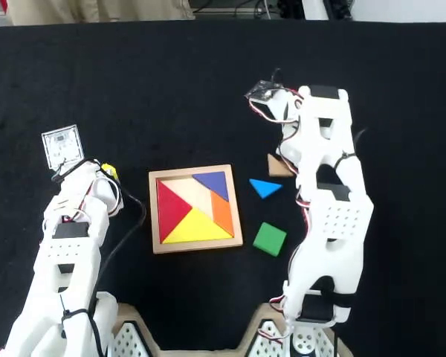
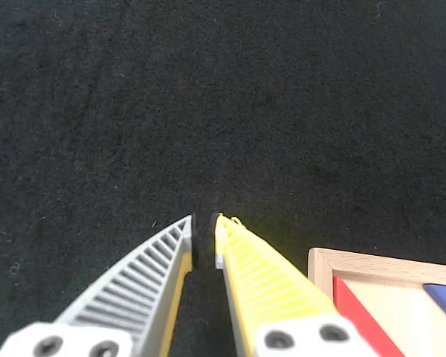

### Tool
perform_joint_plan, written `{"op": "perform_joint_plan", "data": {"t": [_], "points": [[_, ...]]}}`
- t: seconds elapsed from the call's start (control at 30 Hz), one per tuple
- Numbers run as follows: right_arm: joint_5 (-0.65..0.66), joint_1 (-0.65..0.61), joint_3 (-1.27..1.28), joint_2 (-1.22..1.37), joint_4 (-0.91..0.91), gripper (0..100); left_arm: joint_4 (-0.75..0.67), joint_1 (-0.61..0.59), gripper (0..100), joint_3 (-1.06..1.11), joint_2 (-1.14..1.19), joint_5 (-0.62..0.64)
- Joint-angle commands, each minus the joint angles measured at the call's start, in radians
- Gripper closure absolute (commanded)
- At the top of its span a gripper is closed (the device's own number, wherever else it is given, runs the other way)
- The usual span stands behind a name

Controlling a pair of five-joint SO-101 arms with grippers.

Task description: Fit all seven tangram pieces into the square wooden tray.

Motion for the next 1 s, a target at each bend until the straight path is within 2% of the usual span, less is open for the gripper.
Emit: {"op": "perform_joint_plan", "data": {"t": [0.0, 0.27, 0.57, 0.67, 0.8, 0.97], "points": [[0.015, 0.025, -0.024, -0.007, 0.049, 93.2, -0.02, 0.01, 93, -0.005, -0.025, -0.011], [0.015, 0.017, 0.136, -0.099, 0.012, 93.2, -0.02, 0.01, 93, -0.005, -0.025, -0.011], [-0.003, 0.014, 0.581, -0.521, -0.305, 93.2, -0.02, 0.01, 93, -0.005, -0.025, -0.011], [-0.126, -0.041, 0.691, -0.616, -0.379, 92.8, -0.02, 0.01, 93, -0.005, -0.025, -0.011], [-0.319, -0.147, 0.72, -0.661, -0.376, 91.1, -0.02, 0.01, 93, -0.005, -0.025, -0.011], [-0.463, -0.206, 0.69, -0.605, -0.384, 76.3, -0.018, 0.01, 93, -0.005, -0.025, -0.011]]}}
